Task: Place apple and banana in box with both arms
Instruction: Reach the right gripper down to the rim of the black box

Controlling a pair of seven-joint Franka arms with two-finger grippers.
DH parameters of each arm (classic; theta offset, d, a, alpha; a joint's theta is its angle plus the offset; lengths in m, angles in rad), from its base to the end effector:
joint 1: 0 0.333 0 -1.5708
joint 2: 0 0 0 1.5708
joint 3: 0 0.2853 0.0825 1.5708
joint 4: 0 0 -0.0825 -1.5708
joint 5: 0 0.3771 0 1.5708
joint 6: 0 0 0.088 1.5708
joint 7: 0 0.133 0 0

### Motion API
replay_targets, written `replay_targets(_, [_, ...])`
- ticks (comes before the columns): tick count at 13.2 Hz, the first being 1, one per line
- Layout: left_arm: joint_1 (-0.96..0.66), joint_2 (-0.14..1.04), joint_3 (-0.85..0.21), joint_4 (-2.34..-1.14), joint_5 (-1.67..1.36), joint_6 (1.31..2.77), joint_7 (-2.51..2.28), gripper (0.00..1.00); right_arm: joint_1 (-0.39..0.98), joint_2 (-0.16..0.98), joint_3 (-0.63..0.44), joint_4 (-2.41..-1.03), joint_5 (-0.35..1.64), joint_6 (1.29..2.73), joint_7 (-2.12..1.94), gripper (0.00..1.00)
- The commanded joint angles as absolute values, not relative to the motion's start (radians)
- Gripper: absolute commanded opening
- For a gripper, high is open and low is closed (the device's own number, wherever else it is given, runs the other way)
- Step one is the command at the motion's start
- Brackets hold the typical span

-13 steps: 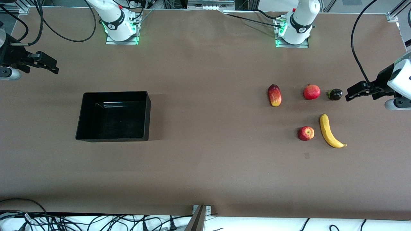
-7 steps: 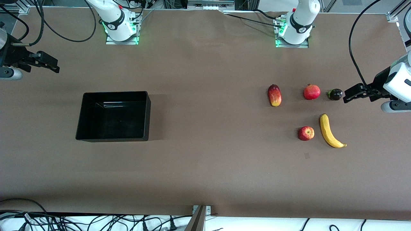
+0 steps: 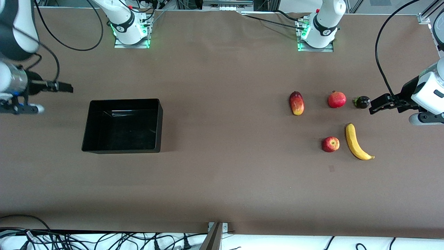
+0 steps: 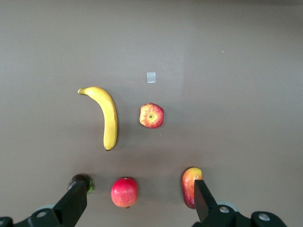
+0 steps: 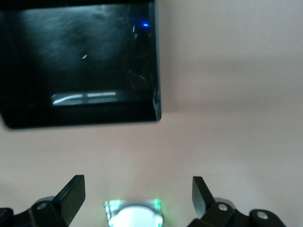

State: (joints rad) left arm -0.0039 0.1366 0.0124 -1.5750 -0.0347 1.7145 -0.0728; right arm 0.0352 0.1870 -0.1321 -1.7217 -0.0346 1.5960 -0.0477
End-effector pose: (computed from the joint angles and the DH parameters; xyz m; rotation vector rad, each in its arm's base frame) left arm 0.5939 0.0006 0.5005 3.1060 0.1338 0.0029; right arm 0.5572 -0.0558 0.3982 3.0665 -0.0682 -0.4864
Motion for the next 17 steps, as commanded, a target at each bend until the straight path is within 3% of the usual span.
replay_targets(1, [0.0,0.147,0.012,-1.58,-0.063,1.738,-0.063,1.0,0.026,0.206,-0.17,-1.874,-0.015,1.826,-0.064,1.0])
replay_targets(3, [0.002,0.149,0.012,-1.578,-0.063,1.74,-0.063,1.0,0.015,0.21,-0.179,-2.015,0.058,2.048,-0.064,1.0])
replay_targets(7, [0.0,0.156,0.012,-1.578,-0.063,1.743,-0.063,1.0,0.002,0.254,-0.183,-2.15,0.086,2.303,-0.096,1.0])
replay_targets(9, [0.0,0.156,0.012,-1.58,-0.063,1.752,-0.063,1.0,-0.002,0.293,-0.183,-2.227,0.087,2.496,-0.201,1.0])
replay_targets(12, [0.0,0.156,0.011,-1.58,-0.063,1.752,-0.063,1.0,0.002,0.317,-0.181,-2.269,0.087,2.582,-0.218,1.0])
replay_targets(13, [0.0,0.16,0.012,-1.58,-0.063,1.752,-0.063,1.0,0.002,0.322,-0.179,-2.267,0.087,2.583,-0.216,0.95])
replay_targets(14, [0.002,0.16,0.012,-1.58,-0.063,1.752,-0.063,1.0,0.002,0.324,-0.178,-2.267,0.089,2.585,-0.216,0.81])
replay_targets(16, [0.002,0.16,0.012,-1.58,-0.063,1.752,-0.063,1.0,0.002,0.328,-0.173,-2.267,0.091,2.585,-0.212,0.35])
replay_targets(17, [0.0,0.16,0.012,-1.58,-0.063,1.752,-0.063,1.0,0.002,0.328,-0.173,-2.266,0.091,2.585,-0.213,0.22])
